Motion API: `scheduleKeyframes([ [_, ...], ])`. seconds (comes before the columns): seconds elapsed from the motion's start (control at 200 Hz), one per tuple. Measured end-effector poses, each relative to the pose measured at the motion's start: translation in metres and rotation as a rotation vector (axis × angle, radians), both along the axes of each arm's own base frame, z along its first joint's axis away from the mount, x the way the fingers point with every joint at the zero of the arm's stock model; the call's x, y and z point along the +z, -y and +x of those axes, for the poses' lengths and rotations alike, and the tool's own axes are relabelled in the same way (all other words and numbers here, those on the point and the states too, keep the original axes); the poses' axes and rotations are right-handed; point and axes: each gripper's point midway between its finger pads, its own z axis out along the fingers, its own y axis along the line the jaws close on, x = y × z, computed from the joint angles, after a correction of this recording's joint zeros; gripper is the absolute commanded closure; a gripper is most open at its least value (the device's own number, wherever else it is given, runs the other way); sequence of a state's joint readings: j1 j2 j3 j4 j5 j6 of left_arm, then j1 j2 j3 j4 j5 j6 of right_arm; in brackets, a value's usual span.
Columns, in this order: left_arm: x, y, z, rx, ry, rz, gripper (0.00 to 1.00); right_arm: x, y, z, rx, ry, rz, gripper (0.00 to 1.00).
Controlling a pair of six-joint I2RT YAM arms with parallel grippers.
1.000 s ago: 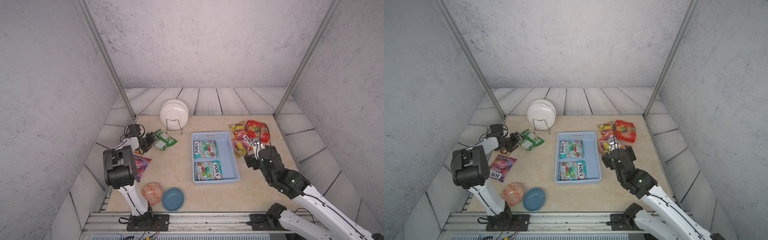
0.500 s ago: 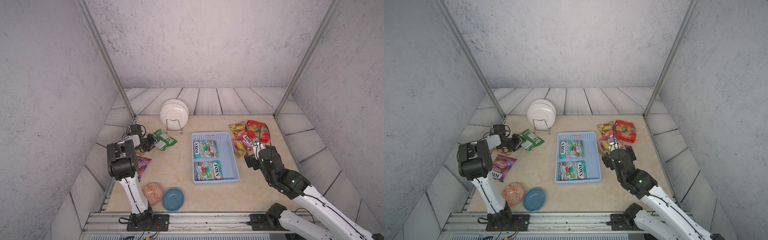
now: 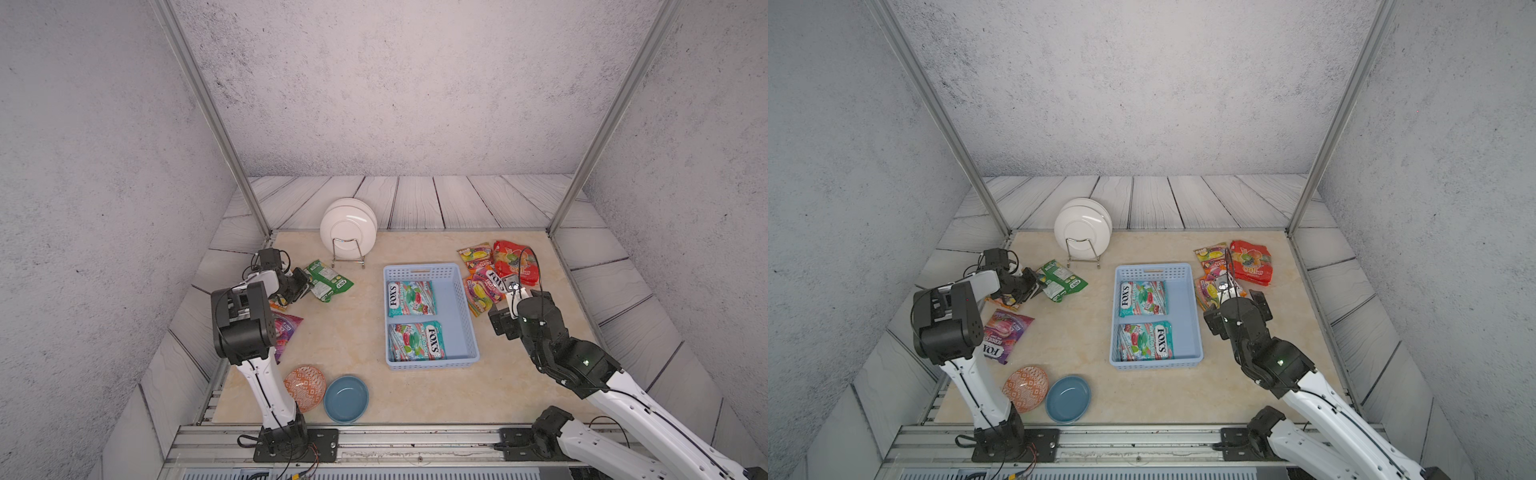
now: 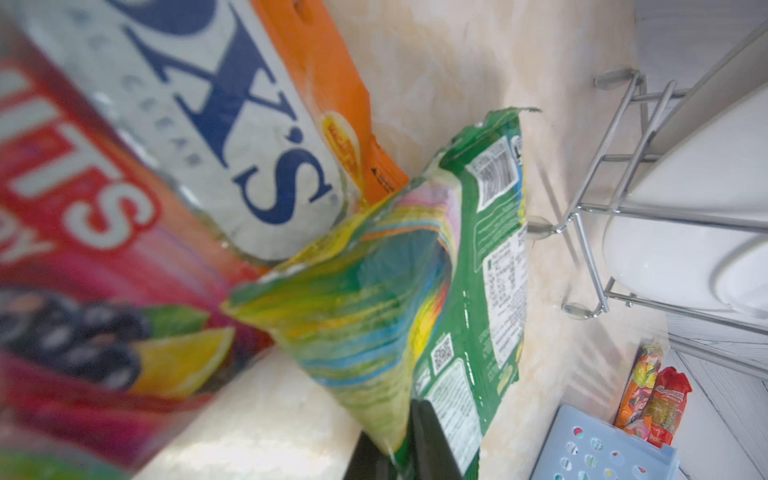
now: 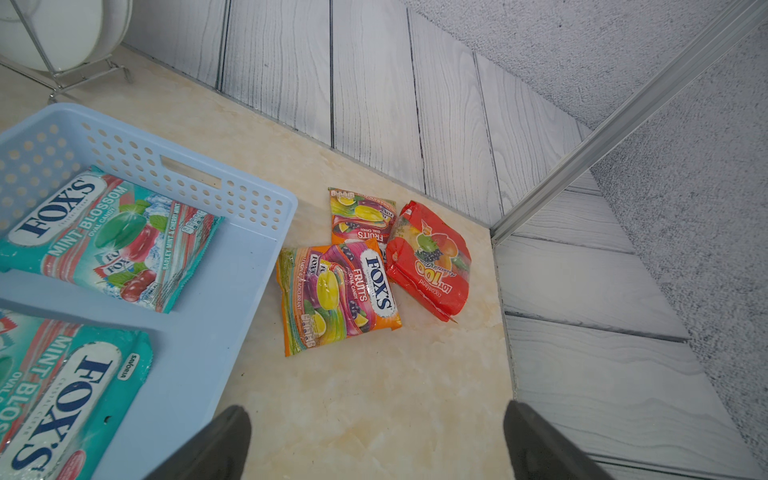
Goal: Put the candies in the basket
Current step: Pick up the candy at the center of the board.
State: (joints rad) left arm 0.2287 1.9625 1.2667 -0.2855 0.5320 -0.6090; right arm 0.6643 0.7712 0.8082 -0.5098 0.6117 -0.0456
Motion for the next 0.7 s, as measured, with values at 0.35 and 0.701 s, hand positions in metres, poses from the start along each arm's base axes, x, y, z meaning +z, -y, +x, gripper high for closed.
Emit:
scheduleKeyframes([
  [0.35,0.064,0.0,-0.003,-0.048,0.152,0.074,1.0,0.002,-0.001,0.001,0.005,0.006,0.003,0.01],
  [0.701,0.144,0.019,-0.022,-0.27,0.369,0.217,1.0,0.0,-0.001,0.001,0.008,0.006,0.001,0.01],
])
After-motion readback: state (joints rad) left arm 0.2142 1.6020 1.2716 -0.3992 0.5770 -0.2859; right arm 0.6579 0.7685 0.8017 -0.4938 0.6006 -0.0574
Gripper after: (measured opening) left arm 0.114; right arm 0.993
